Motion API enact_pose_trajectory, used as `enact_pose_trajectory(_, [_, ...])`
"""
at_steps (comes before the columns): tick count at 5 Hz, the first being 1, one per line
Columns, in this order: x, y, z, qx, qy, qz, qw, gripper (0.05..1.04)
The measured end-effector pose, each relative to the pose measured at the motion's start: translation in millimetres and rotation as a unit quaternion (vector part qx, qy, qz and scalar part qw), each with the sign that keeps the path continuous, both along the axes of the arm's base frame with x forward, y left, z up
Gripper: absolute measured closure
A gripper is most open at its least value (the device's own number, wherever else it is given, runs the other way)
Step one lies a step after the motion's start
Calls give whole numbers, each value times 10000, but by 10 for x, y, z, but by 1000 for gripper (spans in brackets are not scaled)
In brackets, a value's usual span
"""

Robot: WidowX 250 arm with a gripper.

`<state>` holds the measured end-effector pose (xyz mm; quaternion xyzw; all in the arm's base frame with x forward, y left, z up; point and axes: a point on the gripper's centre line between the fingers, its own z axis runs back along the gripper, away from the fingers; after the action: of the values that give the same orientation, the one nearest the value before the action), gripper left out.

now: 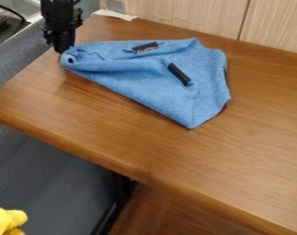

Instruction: Fold the cloth from left to right

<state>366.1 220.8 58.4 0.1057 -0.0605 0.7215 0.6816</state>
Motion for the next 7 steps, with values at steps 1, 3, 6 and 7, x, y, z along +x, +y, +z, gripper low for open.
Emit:
enact_pose_trajectory(1, [-4,-70,173,50,-262,-123,9996,1028])
enact_pose_trajectory(3, [314,-806,521,-8,-763,-1151,9904,1028])
enact_pose_trajectory(6, [508,-2230,610,-296,-1046,-3204,9410,1029])
enact_pose_trajectory(7, [385,-2473,608,-399,-1094,-3530,9284,1029])
